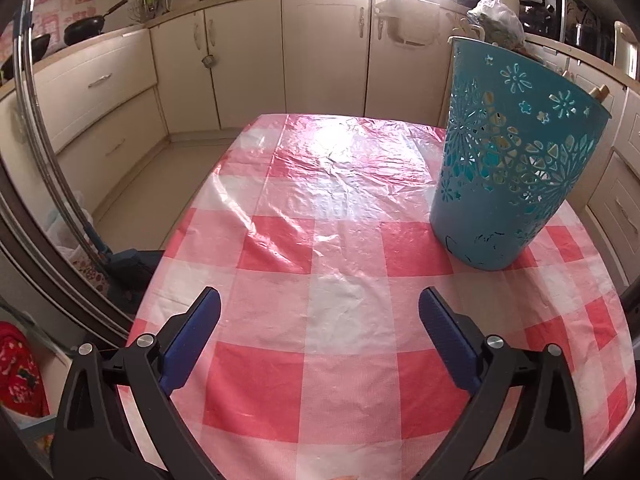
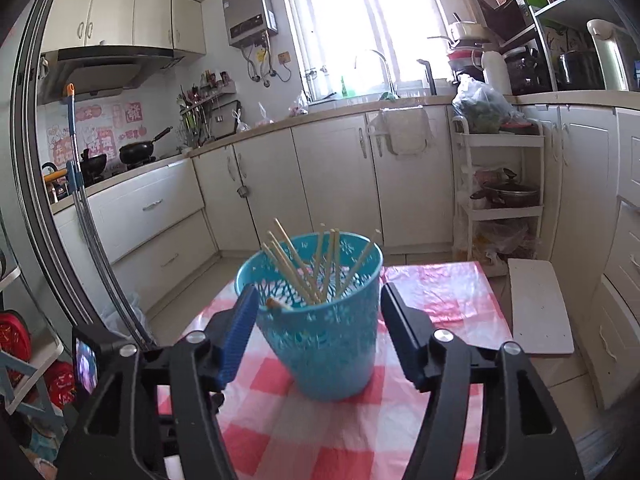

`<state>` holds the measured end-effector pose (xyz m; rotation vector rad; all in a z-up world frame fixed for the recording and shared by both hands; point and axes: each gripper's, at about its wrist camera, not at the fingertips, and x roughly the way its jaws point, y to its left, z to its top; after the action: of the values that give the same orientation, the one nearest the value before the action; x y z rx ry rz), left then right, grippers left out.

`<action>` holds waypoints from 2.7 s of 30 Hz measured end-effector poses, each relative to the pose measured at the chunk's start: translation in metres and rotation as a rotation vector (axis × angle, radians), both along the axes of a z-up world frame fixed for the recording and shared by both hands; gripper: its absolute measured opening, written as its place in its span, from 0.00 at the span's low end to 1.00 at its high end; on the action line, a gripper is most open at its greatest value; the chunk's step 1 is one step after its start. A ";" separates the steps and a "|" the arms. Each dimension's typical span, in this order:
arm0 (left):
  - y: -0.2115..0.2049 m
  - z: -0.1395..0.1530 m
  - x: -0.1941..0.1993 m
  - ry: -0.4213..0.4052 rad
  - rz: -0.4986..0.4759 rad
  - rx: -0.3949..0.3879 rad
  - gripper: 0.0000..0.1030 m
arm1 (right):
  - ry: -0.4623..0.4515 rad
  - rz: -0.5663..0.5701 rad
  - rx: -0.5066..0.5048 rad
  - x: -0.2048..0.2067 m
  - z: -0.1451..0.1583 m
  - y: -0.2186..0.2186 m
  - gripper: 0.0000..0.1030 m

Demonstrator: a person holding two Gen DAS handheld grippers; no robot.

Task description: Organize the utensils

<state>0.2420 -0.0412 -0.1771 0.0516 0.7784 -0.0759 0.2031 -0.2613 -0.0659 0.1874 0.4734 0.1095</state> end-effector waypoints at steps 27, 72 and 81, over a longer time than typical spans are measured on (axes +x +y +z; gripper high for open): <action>0.050 0.182 -0.200 -0.043 -0.030 -0.005 0.93 | 0.065 -0.003 0.036 -0.167 0.103 0.055 0.93; 0.062 0.203 -0.251 -0.124 0.036 -0.009 0.93 | 0.055 0.002 -0.017 -0.207 0.095 0.090 0.93; 0.063 0.202 -0.251 -0.125 0.047 0.011 0.93 | 0.066 0.011 -0.026 -0.207 0.093 0.094 0.93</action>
<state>-0.0089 0.0214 0.0244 0.0475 0.6550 -0.0234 -0.0041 -0.1675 0.0271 0.1631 0.5416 0.1084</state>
